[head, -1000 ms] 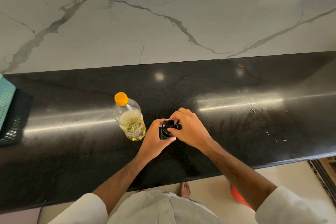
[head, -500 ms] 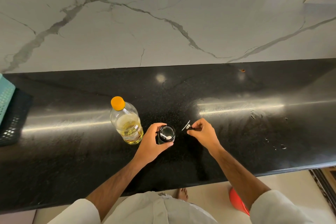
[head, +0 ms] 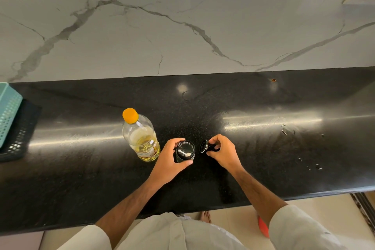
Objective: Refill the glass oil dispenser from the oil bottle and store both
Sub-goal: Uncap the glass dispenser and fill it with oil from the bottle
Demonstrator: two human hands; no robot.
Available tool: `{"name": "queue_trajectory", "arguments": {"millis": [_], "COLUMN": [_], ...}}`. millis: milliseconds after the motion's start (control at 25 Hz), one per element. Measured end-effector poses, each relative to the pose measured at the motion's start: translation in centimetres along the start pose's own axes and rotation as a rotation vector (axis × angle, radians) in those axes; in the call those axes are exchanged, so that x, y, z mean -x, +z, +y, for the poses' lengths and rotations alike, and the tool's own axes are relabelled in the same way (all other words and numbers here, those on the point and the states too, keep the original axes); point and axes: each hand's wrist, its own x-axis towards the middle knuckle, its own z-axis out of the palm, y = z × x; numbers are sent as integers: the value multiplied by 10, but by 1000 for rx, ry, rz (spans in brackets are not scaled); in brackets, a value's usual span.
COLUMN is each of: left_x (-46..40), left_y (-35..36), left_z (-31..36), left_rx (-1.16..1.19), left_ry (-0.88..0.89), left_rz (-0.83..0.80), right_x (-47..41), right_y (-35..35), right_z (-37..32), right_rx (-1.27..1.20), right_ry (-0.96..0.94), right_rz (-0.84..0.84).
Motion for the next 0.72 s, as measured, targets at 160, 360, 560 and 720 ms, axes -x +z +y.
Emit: {"name": "queue_trajectory", "arguments": {"millis": [160, 360, 560, 720], "left_x": [5, 24, 57, 67], "left_y": [0, -4, -23, -60], "left_z": [-1, 7, 25, 31], "left_rx": [4, -17, -130, -184], "left_ry": [10, 90, 290, 358], "left_rz": [11, 108, 288, 569], "right_x": [1, 8, 6, 19], "right_y": [-3, -29, -44, -26], "right_z": [2, -17, -91, -184], "right_rx": [26, 95, -55, -174], "right_ry": [-28, -105, -317, -597], "right_rz": [-35, -84, -81, -200]}}
